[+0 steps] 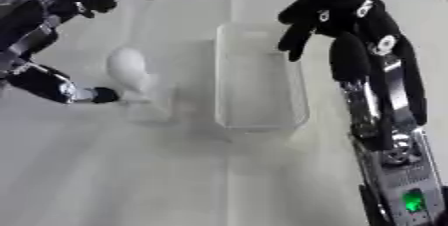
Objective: Pick up objects on the table and place them in the box.
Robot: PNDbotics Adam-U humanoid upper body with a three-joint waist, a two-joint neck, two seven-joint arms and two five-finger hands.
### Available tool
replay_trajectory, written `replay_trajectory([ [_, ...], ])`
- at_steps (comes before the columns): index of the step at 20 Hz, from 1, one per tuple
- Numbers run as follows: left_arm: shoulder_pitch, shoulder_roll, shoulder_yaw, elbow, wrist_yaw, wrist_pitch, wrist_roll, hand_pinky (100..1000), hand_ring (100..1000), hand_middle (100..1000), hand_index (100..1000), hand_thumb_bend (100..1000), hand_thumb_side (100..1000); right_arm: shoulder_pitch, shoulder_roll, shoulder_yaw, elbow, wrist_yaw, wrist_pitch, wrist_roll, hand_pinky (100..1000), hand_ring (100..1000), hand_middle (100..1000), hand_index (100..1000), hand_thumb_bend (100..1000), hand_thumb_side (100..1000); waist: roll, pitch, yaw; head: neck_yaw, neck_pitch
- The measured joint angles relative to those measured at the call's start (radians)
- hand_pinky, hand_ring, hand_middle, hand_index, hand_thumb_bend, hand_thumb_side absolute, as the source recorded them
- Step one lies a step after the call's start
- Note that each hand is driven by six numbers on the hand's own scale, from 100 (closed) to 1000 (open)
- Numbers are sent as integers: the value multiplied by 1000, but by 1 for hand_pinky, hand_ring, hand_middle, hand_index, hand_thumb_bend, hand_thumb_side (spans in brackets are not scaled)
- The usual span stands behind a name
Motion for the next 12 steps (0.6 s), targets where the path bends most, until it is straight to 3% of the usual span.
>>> replay_trajectory([
  [12, -74, 28, -19, 147, -74, -27, -45, 723, 827, 881, 929, 934, 676, 3, -1, 1, 0, -3, 5, 13, 324, 469, 614, 873, 100, 845, 6, 3, -4, -3, 0],
])
